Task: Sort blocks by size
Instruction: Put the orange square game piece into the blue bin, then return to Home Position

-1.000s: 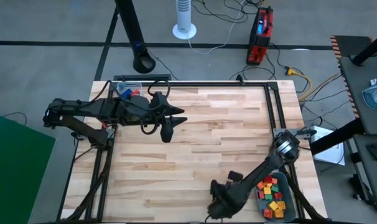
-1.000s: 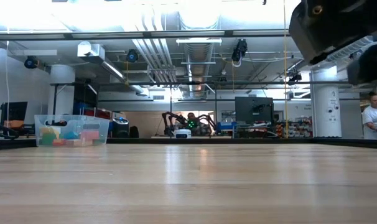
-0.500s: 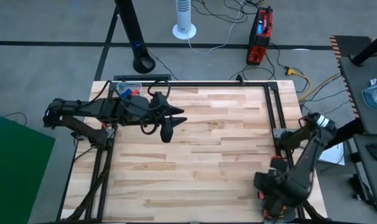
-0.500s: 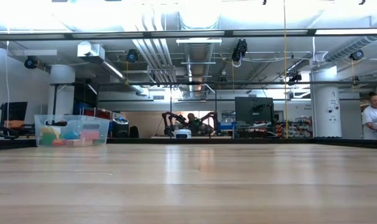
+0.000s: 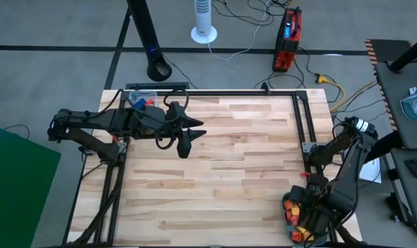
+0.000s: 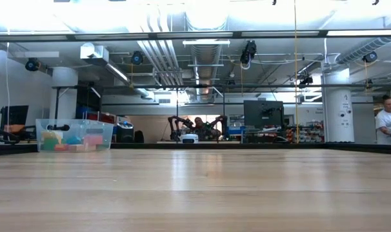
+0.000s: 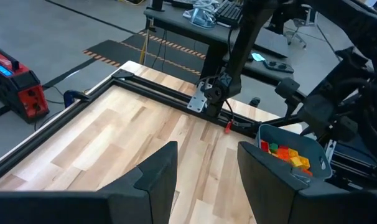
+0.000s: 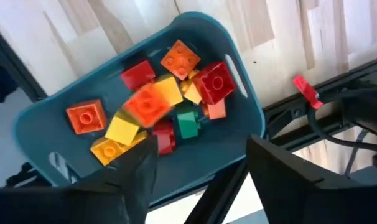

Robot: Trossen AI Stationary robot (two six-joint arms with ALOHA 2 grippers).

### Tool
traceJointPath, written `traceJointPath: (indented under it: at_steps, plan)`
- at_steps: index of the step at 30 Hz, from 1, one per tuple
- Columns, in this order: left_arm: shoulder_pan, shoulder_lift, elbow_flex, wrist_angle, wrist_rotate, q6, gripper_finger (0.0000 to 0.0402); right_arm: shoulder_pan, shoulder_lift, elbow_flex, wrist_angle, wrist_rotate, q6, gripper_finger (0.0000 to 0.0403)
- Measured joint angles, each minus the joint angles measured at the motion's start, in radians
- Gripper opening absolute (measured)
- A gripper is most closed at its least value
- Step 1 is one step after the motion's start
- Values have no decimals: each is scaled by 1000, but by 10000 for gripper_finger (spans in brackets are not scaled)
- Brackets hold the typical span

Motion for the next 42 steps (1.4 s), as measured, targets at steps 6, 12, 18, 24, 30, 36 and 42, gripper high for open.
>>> traceJointPath:
  at_steps: [6,12,18,24,30,36,42]
  plan:
    - [0,0,0,1,0,-8,155,0,-32,1,34,89,16,251]
    - [-1,4,0,12,0,-77,155,-7,-38,32,226,518,-28,252]
    - [-6,13,0,23,0,-250,155,-7,-38,53,408,903,39,232]
    - [-5,46,0,171,13,-221,155,-74,-63,69,624,1066,-451,224]
    - [47,123,-36,618,303,59,155,-450,-158,12,954,686,-1036,235]
    - [148,22,-130,637,476,57,155,-836,-248,-93,1361,-100,-1328,250]
    - [138,-301,-376,701,366,143,155,-994,-420,-229,1362,-242,-1430,263]
